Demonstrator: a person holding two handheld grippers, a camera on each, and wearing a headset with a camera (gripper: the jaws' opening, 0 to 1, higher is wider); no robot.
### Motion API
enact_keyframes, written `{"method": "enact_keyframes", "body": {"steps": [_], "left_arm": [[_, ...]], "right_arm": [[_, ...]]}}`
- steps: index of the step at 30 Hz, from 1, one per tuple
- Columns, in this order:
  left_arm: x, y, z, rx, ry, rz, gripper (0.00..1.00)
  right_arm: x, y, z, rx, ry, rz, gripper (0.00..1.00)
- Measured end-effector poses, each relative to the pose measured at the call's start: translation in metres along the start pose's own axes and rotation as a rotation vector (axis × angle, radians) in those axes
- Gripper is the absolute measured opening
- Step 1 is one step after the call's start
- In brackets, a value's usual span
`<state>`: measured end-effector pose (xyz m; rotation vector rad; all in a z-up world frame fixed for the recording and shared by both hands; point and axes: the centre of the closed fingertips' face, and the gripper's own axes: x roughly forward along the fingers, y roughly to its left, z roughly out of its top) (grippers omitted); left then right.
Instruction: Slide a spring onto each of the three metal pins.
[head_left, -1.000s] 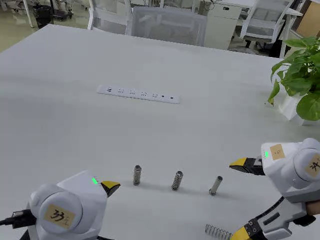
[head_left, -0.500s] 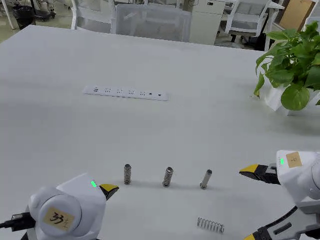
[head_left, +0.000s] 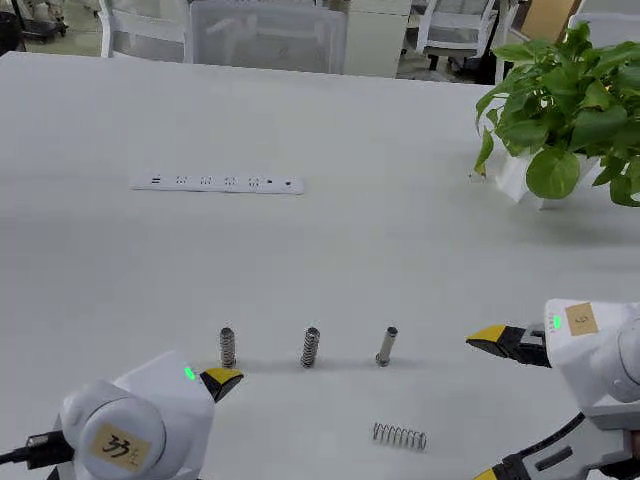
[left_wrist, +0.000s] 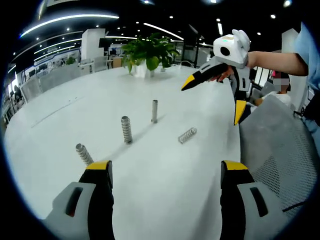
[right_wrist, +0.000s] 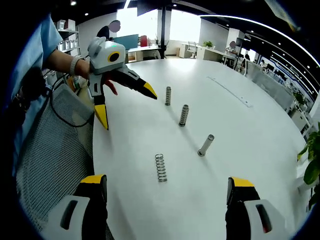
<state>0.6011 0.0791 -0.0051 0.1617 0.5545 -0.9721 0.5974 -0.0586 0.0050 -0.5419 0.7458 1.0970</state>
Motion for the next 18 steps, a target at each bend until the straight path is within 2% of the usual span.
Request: {"method": "enact_keyframes", "body": {"steps": [6, 11, 18], "left_arm": [[0.014, -0.008, 0.003, 0.056, -0.009, -0.037, 0.79], [0.029, -0.021, 0.003, 0.118, 0.006, -0.092, 0.73], [0.048, -0.026, 0.008, 0.143, 0.001, -0.127, 0.61]], "right_arm": [[-0.006, 0.007, -0.011, 0.043, -0.016, -0.018, 0.99], [-0.01, 0.013, -0.02, 0.099, -0.04, -0.04, 0.99], [-0.015, 0.017, -0.032, 0.157, -0.056, -0.07, 0.99]]}}
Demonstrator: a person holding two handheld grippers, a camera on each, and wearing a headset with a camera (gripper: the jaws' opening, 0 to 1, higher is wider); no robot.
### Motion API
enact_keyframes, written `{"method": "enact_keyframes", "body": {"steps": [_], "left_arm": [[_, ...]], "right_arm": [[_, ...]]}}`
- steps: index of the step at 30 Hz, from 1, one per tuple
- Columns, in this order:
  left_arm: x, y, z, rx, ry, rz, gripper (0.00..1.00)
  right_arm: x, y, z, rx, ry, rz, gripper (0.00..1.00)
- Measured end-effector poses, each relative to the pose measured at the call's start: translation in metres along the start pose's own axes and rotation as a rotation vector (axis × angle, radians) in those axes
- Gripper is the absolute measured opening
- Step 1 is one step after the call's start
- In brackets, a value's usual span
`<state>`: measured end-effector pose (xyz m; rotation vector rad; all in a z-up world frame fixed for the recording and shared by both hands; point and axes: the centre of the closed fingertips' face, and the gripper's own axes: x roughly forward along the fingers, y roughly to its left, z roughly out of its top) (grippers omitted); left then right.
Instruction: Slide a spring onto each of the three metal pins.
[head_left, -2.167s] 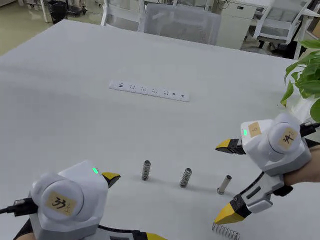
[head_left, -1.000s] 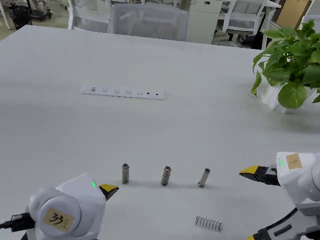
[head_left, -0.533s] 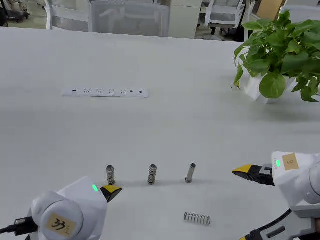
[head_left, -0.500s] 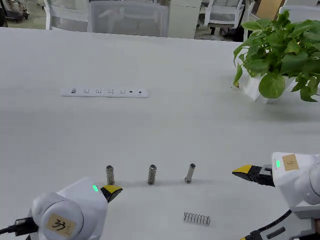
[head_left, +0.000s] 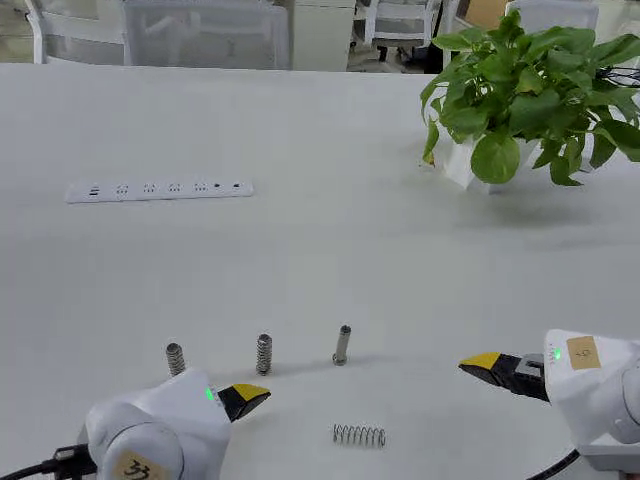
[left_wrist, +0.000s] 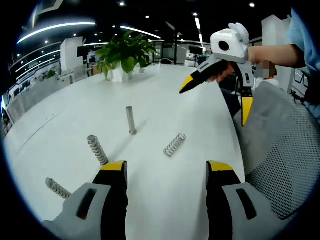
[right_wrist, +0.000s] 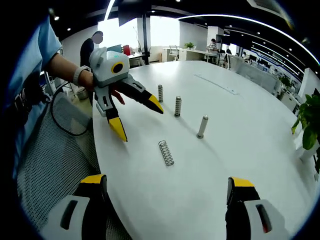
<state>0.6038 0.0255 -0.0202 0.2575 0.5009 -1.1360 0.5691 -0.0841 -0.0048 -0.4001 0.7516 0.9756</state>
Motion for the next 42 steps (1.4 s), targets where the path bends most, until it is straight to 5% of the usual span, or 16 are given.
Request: {"method": "enact_keyframes", "body": {"steps": [13, 25, 42], "left_arm": [[0.04, -0.004, 0.003, 0.122, 0.041, -0.082, 0.36], [0.049, -0.004, -0.001, 0.184, 0.095, -0.122, 0.19], [0.056, -0.012, 0.0, 0.333, 0.269, -0.197, 0.08]], "right_arm": [[-0.006, 0.003, -0.01, 0.066, -0.025, -0.031, 0.99], [-0.01, 0.005, -0.015, 0.092, -0.033, -0.044, 0.99], [-0.008, 0.005, -0.012, 0.09, -0.034, -0.037, 0.99]]}}
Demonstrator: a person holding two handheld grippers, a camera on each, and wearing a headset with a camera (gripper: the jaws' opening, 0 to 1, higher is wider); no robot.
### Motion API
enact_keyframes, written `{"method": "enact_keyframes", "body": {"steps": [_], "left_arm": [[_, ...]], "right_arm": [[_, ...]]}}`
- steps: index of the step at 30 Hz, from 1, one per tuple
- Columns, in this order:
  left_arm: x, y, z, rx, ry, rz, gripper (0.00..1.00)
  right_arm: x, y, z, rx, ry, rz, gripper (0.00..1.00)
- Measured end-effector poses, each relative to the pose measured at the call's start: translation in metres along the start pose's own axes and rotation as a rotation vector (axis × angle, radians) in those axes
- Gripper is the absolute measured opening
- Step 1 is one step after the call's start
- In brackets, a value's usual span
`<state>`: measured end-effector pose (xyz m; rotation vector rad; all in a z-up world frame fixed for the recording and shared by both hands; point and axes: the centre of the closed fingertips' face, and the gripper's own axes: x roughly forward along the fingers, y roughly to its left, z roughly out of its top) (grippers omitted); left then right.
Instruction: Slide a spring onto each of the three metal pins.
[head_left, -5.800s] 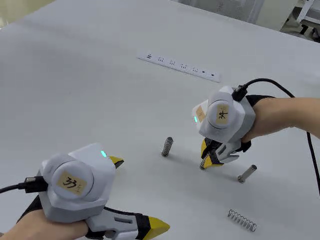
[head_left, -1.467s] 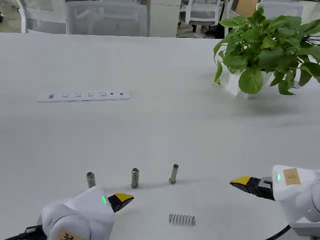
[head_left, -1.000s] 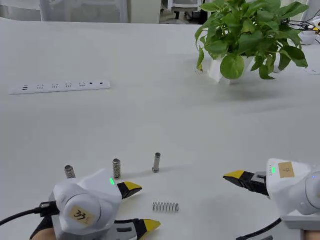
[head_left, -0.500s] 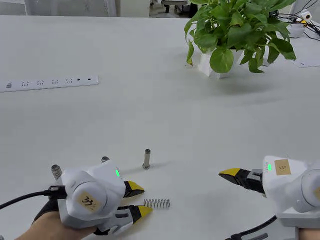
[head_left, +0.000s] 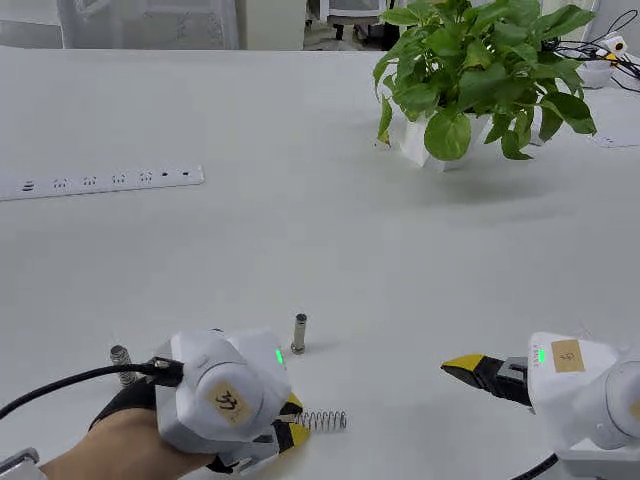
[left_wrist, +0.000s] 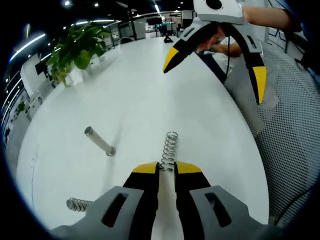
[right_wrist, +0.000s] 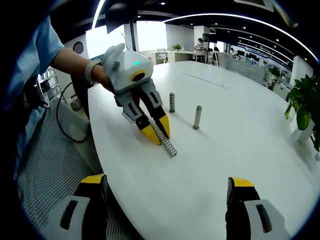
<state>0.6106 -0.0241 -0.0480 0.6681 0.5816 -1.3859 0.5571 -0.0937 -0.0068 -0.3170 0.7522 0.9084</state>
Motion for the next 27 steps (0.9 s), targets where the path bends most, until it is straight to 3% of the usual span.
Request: {"method": "enact_keyframes", "body": {"steps": [7, 11, 20, 27], "left_arm": [[0.002, 0.0011, -0.002, -0.067, 0.085, -0.041, 0.07], [0.0025, 0.0002, -0.0022, -0.051, 0.132, -0.045, 0.07], [0.001, 0.0, -0.0042, -0.084, 0.139, -0.042, 0.06], [-0.0018, 0.0002, -0.0066, -0.125, 0.098, -0.028, 0.06]], "right_arm": [[-0.0001, 0.0014, 0.0, 0.0, -0.006, -0.001, 0.99], [0.0003, 0.0025, -0.0007, 0.002, -0.008, -0.002, 0.99], [0.0028, 0.0069, -0.0025, 0.008, -0.012, 0.003, 0.99], [0.0047, 0.0089, 0.0004, 0.009, -0.019, 0.008, 0.99]]}}
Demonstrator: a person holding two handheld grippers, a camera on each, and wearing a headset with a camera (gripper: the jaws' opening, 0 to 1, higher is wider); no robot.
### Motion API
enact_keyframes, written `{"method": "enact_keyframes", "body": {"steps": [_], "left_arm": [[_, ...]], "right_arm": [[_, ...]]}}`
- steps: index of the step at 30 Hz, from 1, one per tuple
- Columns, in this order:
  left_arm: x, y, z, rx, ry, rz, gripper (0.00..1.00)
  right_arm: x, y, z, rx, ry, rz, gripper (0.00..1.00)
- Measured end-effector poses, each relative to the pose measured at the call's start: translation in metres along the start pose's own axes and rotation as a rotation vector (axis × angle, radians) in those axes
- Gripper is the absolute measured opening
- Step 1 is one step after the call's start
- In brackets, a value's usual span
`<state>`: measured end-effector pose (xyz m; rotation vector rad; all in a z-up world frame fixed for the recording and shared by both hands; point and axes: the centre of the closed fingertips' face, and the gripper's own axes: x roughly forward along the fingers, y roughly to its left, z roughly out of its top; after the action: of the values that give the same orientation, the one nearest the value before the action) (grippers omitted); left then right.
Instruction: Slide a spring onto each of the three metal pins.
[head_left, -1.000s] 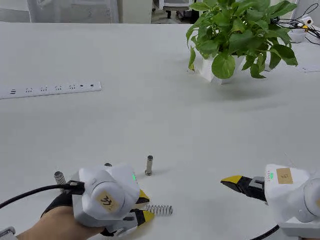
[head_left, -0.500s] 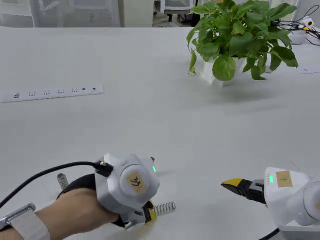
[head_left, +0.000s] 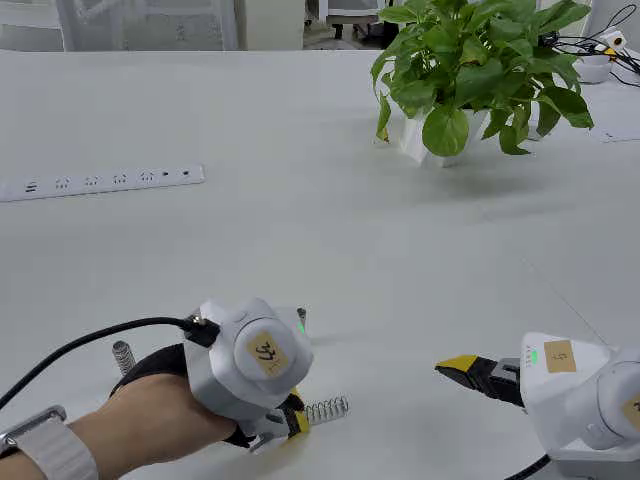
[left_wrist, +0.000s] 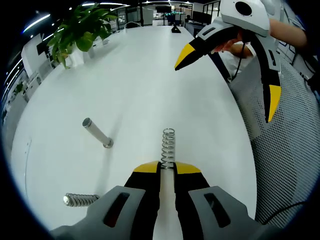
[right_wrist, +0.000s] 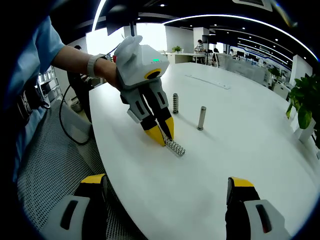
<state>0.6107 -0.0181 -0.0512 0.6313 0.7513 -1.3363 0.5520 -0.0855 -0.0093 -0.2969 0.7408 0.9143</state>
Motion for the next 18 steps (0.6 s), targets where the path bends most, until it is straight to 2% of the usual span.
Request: {"method": "enact_keyframes", "body": {"steps": [9, 13, 15, 18], "left_arm": [[-0.006, 0.0, -0.005, -0.03, -0.035, 0.008, 0.06], [-0.013, 0.001, -0.005, -0.081, -0.088, 0.019, 0.06], [-0.017, 0.0, -0.002, -0.102, -0.131, 0.017, 0.06], [-0.023, 0.0, -0.004, -0.127, -0.153, 0.032, 0.06]], "right_arm": [[0.005, 0.005, 0.002, 0.005, -0.006, 0.015, 0.99], [0.007, 0.005, 0.004, 0.0, -0.004, 0.019, 0.98], [0.008, 0.005, 0.006, 0.002, -0.008, 0.025, 0.98], [0.01, 0.007, 0.012, 0.005, -0.02, 0.035, 0.97]]}}
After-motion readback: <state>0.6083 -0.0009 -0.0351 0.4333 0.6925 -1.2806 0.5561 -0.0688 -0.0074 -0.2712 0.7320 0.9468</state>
